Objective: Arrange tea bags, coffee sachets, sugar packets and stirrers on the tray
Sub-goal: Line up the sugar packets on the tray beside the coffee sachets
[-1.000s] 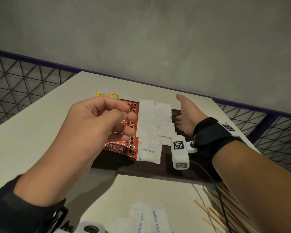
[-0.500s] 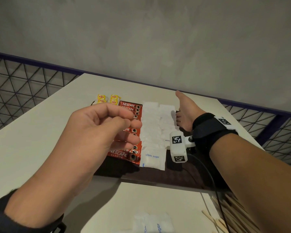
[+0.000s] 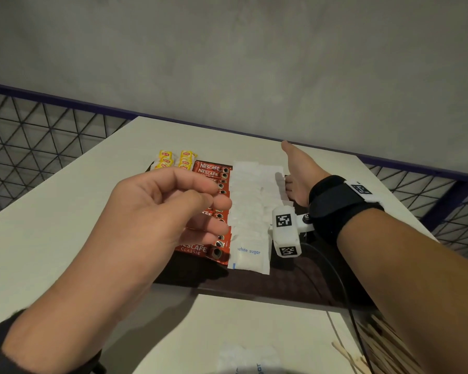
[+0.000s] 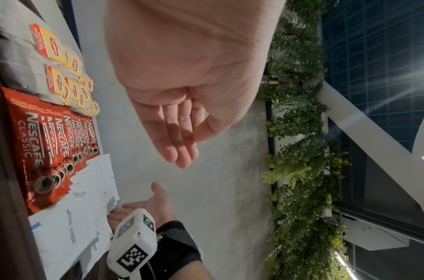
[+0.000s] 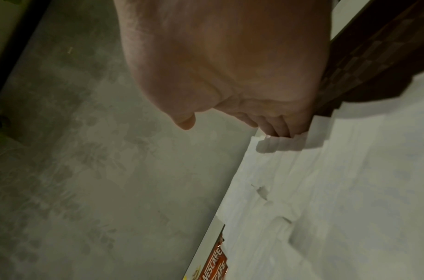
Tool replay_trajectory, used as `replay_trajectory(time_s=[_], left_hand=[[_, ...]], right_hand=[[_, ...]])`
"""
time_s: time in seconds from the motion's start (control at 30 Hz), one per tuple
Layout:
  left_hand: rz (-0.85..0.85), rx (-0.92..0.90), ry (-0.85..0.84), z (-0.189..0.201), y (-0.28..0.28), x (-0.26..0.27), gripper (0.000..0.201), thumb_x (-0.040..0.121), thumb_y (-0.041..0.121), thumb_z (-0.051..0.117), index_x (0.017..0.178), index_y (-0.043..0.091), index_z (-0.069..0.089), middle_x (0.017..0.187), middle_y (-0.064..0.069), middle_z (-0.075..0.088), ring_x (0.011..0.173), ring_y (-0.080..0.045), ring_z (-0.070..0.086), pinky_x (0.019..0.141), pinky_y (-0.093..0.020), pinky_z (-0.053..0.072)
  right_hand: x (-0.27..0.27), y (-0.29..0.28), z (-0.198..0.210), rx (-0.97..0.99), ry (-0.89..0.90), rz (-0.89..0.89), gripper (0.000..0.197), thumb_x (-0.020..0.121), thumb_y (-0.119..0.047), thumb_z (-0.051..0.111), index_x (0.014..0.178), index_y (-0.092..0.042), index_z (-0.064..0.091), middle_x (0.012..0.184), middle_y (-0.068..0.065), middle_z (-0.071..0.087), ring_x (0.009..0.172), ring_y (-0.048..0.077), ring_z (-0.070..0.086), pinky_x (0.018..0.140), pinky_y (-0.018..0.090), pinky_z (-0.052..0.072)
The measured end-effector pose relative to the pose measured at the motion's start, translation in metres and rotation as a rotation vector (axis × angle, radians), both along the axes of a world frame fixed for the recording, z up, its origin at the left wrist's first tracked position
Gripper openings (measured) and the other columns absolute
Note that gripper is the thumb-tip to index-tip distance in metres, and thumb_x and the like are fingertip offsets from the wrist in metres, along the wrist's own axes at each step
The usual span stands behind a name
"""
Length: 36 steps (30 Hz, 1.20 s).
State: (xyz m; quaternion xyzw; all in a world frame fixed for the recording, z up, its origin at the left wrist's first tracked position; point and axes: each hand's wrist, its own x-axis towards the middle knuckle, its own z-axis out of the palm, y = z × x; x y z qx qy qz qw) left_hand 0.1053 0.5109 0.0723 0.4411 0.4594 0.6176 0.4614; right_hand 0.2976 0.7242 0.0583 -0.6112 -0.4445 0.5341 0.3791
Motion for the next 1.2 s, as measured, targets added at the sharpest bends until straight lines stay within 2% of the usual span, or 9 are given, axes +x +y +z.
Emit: replay_trajectory(time_s=[0.2,0.27,0.4,0.53,0.67,0.8,0.93,1.07,1.2], left_hand=[[0.004,-0.003,0.001,-0.001,0.001,0.000,0.023,0.093,-0.007,0.059,0.080,0.008,0.071,0.083,-0.015,0.079,0.058,-0.024,0.071,0.053,-0.027,0.060],[0.002,0.000,0.010,0.000,0.001,-0.001,0.024,0.093,-0.006,0.060,0.079,0.010,0.072,0.083,-0.014,0.079,0.060,-0.024,0.072,0.054,-0.027,0.060],[0.007,0.017,0.018,0.000,0.001,-0.002,0.028,0.093,-0.006,0.061,0.076,0.013,0.073,0.083,-0.013,0.079,0.061,-0.025,0.072,0.055,-0.028,0.060],[0.011,0.020,0.013,0.001,-0.001,-0.001,0.023,0.093,-0.006,0.060,0.080,0.009,0.072,0.082,-0.013,0.079,0.059,-0.023,0.071,0.055,-0.028,0.061],[0.015,0.004,0.013,0.001,-0.001,0.000,0.023,0.094,-0.006,0.060,0.082,0.009,0.072,0.083,-0.012,0.079,0.060,-0.023,0.071,0.056,-0.029,0.061],[0.015,0.003,-0.006,0.001,-0.002,0.000,0.020,0.094,-0.006,0.059,0.084,0.007,0.071,0.084,-0.012,0.079,0.061,-0.023,0.071,0.057,-0.028,0.061],[0.015,0.008,-0.011,0.002,-0.002,0.000,0.018,0.094,-0.007,0.059,0.087,0.005,0.071,0.084,-0.013,0.079,0.061,-0.023,0.072,0.057,-0.028,0.061],[0.018,0.011,-0.010,0.001,-0.001,-0.002,0.020,0.093,-0.007,0.060,0.084,0.006,0.072,0.084,-0.013,0.079,0.062,-0.024,0.072,0.056,-0.027,0.060],[0.025,0.010,-0.013,0.000,0.000,-0.003,0.021,0.093,-0.008,0.059,0.084,0.006,0.072,0.083,-0.013,0.079,0.061,-0.023,0.072,0.056,-0.028,0.061]], right_hand=[[0.002,-0.007,0.004,-0.023,-0.039,-0.021,0.083,0.099,-0.063,0.044,0.162,-0.018,0.015,0.165,0.013,0.025,0.148,0.029,0.032,0.120,0.044,0.029],[0.002,-0.014,0.009,0.006,-0.127,-0.030,0.066,0.101,-0.052,0.050,0.152,-0.016,0.034,0.151,0.011,0.043,0.123,0.028,0.054,0.099,0.038,0.047],[0.013,-0.026,0.012,0.147,-0.684,0.131,0.039,0.092,-0.029,0.067,0.119,-0.007,0.050,0.094,0.007,0.057,0.075,0.021,0.053,0.061,0.033,0.043],[0.027,-0.048,0.017,0.133,-1.073,0.379,0.050,0.085,-0.027,0.075,0.123,-0.015,0.045,0.108,0.004,0.058,0.091,0.021,0.059,0.070,0.033,0.051],[0.033,-0.068,0.023,0.006,-0.998,0.473,0.066,0.079,-0.022,0.084,0.128,-0.018,0.040,0.108,0.008,0.061,0.089,0.025,0.069,0.081,0.039,0.063],[0.029,-0.076,0.013,0.011,-1.004,0.488,0.081,0.076,-0.021,0.086,0.139,-0.014,0.035,0.111,0.004,0.061,0.087,0.023,0.070,0.075,0.035,0.064],[0.025,-0.069,0.011,-0.020,-0.944,0.463,0.048,0.082,-0.023,0.078,0.119,-0.015,0.049,0.106,0.001,0.061,0.088,0.022,0.066,0.072,0.031,0.059],[0.027,-0.033,0.011,-0.014,-0.597,0.184,0.031,0.085,-0.034,0.069,0.105,-0.011,0.060,0.100,0.012,0.057,0.089,0.027,0.058,0.080,0.035,0.051],[0.019,0.001,0.005,-0.043,-0.208,-0.021,0.068,0.082,-0.057,0.067,0.128,-0.012,0.044,0.123,0.019,0.053,0.116,0.033,0.059,0.105,0.041,0.049]])
